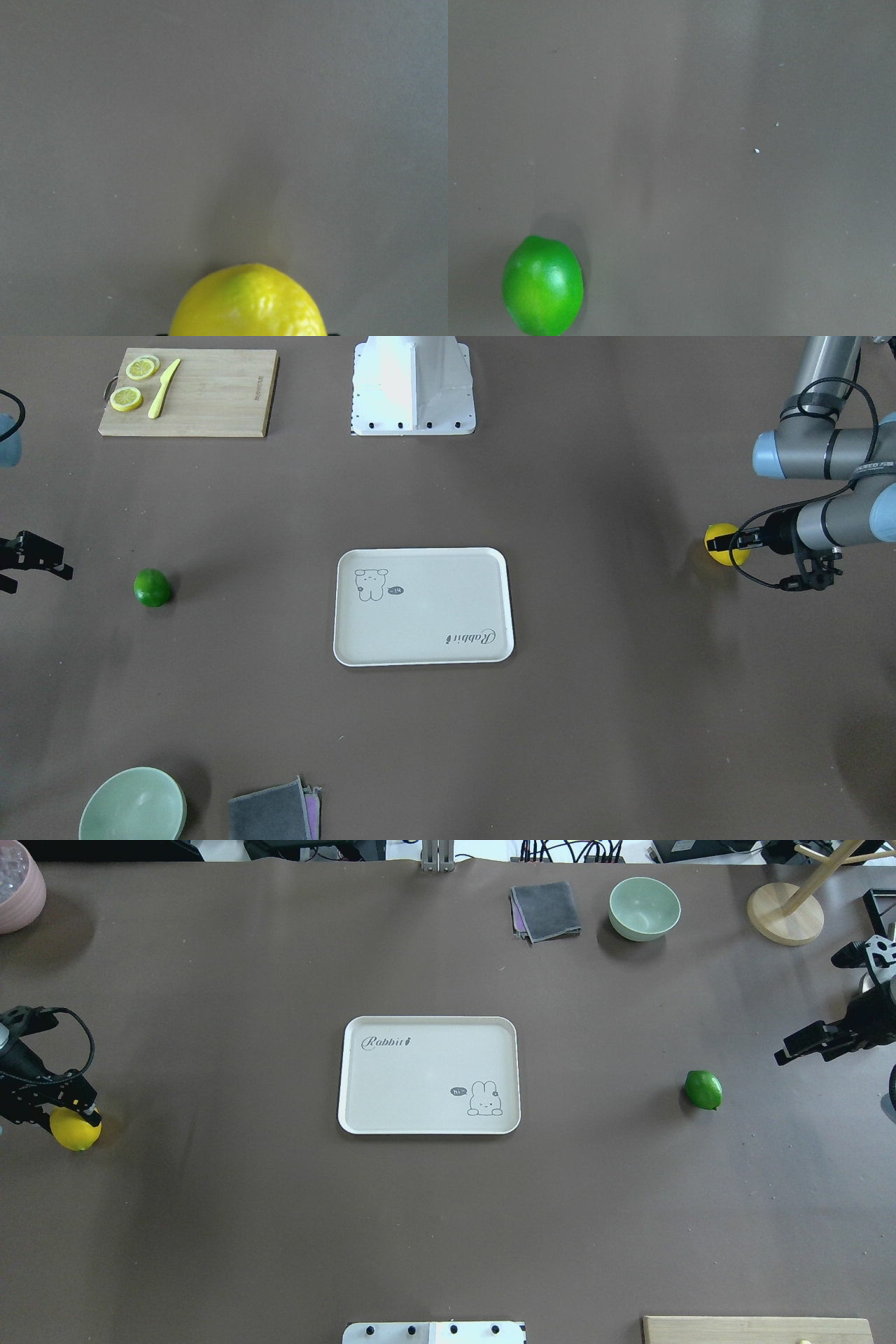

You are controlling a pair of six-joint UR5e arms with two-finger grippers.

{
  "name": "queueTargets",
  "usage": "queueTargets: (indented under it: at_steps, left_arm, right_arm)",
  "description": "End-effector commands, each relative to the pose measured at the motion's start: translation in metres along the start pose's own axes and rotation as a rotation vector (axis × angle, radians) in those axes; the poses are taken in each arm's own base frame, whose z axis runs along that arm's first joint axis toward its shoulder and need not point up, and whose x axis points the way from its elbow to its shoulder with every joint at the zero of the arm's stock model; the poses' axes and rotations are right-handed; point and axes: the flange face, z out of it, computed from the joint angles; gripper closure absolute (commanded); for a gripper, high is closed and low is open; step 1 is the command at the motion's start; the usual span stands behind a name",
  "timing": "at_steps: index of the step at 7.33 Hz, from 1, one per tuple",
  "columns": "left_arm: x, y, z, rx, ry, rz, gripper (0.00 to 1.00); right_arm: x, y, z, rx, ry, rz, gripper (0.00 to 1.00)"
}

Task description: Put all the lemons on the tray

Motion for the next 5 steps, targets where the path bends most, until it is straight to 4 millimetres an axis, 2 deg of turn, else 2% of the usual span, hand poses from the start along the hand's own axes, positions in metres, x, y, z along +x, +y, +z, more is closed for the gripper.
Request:
queueTargets:
  at_steps: [1,2,5]
  left_arm:
    - [0.034,0.011,-0.021,0.032,0.023,0.064,1.0]
    - [0.07,0.016,-0.04,0.067,0.043,0.104,1.0]
    - [0.21,0.016,-0.1,0.157,0.129,0.182,1.0]
  right_arm:
    - [-0.001,0.0,-0.001,0.001,-0.001,-0.001,0.0]
    - [-0.002,-0.001,-0.001,0.003,-0.001,-0.004,0.0]
    - [-0.007,-0.002,-0.006,0.011,-0.01,-0.014,0.0]
